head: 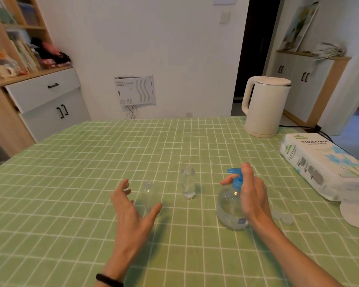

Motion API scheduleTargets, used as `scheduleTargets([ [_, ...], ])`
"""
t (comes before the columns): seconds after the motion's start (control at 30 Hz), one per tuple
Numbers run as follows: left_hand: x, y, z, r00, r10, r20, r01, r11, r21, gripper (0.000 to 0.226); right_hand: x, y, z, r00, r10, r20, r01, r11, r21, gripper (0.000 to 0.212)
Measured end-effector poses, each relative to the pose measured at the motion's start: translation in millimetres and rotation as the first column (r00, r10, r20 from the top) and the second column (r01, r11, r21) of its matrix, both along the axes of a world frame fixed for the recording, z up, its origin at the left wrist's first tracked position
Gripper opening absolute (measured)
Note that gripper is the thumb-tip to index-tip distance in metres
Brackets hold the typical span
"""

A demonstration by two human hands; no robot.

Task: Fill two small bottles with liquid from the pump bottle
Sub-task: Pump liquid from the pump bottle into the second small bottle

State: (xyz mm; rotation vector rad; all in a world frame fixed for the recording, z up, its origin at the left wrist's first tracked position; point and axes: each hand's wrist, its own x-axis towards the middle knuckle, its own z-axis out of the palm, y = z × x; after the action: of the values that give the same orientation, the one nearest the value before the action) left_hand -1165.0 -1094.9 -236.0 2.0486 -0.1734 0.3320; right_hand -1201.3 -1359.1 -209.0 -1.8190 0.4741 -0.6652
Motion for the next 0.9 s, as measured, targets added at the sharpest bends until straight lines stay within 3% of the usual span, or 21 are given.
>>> scheduleTargets([
  [0.13,6.7,2.1,-2.0,0.99,-0.088,-0.106,0.081,0.994,-0.07,0.088,-1.2,1.0,3.4,1.0,0.003,-0.021,-0.002,1.0,0.022,0.084],
  [0.3,6.4,1.9,-1.9,0.988,-0.127,-0.087,0.118,0.988,-0.099,0.051,-4.1,2.3,5.3,1.0,0.011,-0.029,-0.01,1.0,0.02,0.085],
  [0.53,-4.8,-18.7,16.6,0.964,-0.26,0.064,0.263,0.964,-0.045,0.055,-13.2,3.4,6.7,0.997,0.062,-0.048,-0.061,0.998,0.022,0.086],
  [0.73,-4.9,-49.5,38.6,0.917,-0.371,0.148,0.373,0.928,0.021,0.054,-4.0,-12.7,49.0,0.991,0.106,-0.085,-0.095,0.987,0.127,0.08],
  [0.9,-1.5,-62.5,46.9,0.898,-0.406,0.169,0.4,0.914,0.071,0.05,21.3,-15.3,89.0,0.958,0.134,-0.254,-0.162,0.982,-0.092,0.071],
])
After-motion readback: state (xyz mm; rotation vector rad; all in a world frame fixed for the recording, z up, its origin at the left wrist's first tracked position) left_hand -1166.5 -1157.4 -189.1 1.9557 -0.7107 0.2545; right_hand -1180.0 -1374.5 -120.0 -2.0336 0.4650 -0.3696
